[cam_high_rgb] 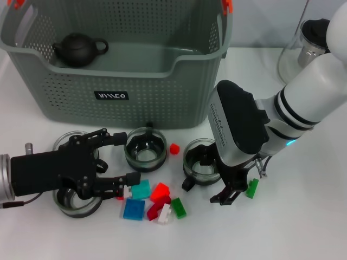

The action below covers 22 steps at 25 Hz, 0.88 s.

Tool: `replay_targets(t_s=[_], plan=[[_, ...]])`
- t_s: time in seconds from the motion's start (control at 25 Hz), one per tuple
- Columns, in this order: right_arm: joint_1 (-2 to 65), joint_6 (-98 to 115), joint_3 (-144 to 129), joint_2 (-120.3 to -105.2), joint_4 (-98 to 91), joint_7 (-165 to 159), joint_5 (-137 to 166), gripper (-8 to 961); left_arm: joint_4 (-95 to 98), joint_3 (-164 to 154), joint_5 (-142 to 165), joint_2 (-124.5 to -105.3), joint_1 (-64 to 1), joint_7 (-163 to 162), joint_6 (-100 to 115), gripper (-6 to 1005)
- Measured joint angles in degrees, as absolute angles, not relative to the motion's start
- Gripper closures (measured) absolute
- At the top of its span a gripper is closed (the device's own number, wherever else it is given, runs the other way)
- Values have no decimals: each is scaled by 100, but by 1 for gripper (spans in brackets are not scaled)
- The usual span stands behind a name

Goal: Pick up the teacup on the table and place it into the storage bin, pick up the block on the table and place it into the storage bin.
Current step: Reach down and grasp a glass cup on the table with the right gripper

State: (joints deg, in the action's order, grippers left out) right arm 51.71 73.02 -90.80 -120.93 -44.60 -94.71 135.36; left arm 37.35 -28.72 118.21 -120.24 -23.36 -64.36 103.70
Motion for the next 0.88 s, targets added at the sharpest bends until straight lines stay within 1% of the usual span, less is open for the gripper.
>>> replay_targets(t_s=[0.12,0.24,0.44,0.88], plan=[[5174,7269,-9121,-12092,-4459,-9581,13541,45,3729,-2873,11821,-12023,-2337,-6434,10356,67],[5180,7252,-9135,-12082,-4462,-9670,13566,116,3706,-2874,11821,-12023,-2337,-6432,10325,67],[5197,7299,-9129,-12058,-4462,-9794,13572,343,3685,-2875,11821,-12023,-2338,-6373,10303,67],[5260,7468,-9096,-12043,-4389,-10013,13580,599,3676,-2874,11838,-12024,-2338,-6301,10300,68]])
